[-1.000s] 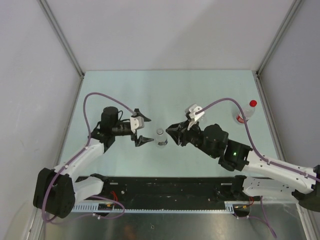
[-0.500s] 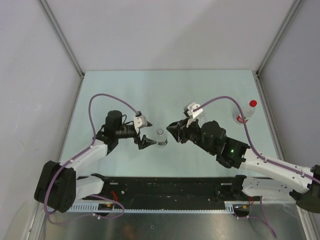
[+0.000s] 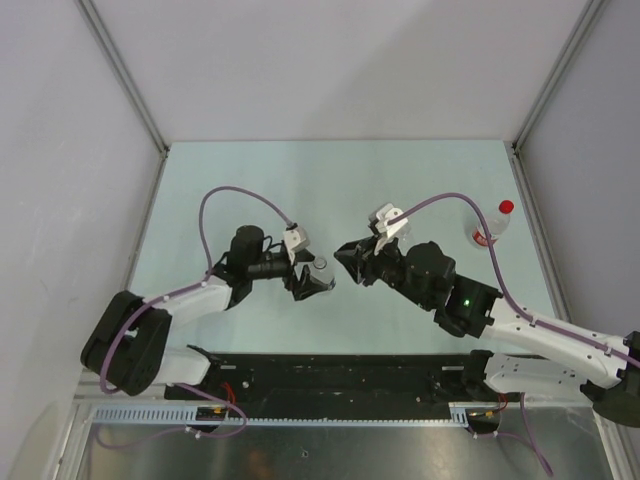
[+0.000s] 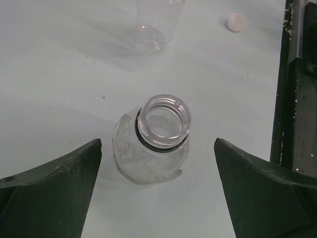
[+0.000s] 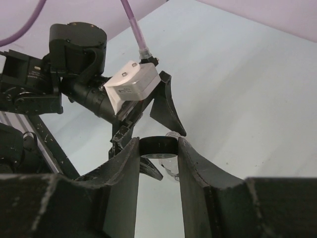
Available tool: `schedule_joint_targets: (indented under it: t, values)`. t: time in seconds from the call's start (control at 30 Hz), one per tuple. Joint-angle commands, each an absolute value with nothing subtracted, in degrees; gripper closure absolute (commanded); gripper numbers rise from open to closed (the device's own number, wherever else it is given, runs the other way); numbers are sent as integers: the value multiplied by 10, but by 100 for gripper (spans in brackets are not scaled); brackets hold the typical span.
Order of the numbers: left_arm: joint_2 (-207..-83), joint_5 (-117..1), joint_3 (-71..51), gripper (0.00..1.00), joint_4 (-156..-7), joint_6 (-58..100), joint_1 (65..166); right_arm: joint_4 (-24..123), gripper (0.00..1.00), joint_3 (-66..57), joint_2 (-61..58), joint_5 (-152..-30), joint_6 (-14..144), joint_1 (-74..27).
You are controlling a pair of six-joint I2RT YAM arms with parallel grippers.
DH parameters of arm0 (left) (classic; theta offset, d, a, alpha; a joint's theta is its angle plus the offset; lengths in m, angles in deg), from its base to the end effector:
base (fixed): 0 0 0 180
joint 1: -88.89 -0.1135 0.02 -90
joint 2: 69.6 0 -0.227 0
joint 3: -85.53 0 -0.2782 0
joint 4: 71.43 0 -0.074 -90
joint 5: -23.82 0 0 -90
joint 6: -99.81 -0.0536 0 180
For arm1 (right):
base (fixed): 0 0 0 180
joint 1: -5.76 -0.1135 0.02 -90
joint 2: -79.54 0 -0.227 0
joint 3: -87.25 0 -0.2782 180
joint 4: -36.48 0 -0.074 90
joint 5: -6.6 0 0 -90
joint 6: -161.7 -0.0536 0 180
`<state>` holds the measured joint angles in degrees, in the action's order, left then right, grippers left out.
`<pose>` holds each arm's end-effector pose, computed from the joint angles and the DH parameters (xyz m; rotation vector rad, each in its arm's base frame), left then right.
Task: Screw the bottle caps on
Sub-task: Pick up the plastic bottle at the center of the board.
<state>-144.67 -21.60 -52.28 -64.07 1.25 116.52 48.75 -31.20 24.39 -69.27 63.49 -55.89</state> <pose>0.2451 -0.1708 0.1335 1.0846 1.6965 -0.9918 0.1502 0.2508 0.3179 -0.5980 1.6132 0.7098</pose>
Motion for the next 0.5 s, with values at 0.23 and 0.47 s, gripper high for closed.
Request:
schedule_joint_targets:
  t: [0.23,0.47]
  values:
    - [-1538,-259,-556,1,-470,100,1188,450,93,-287,235,-721,653,-537]
    - [-1559,-325,-557,2,-463,158,1209,450,93,-287,211,-755,652,-515]
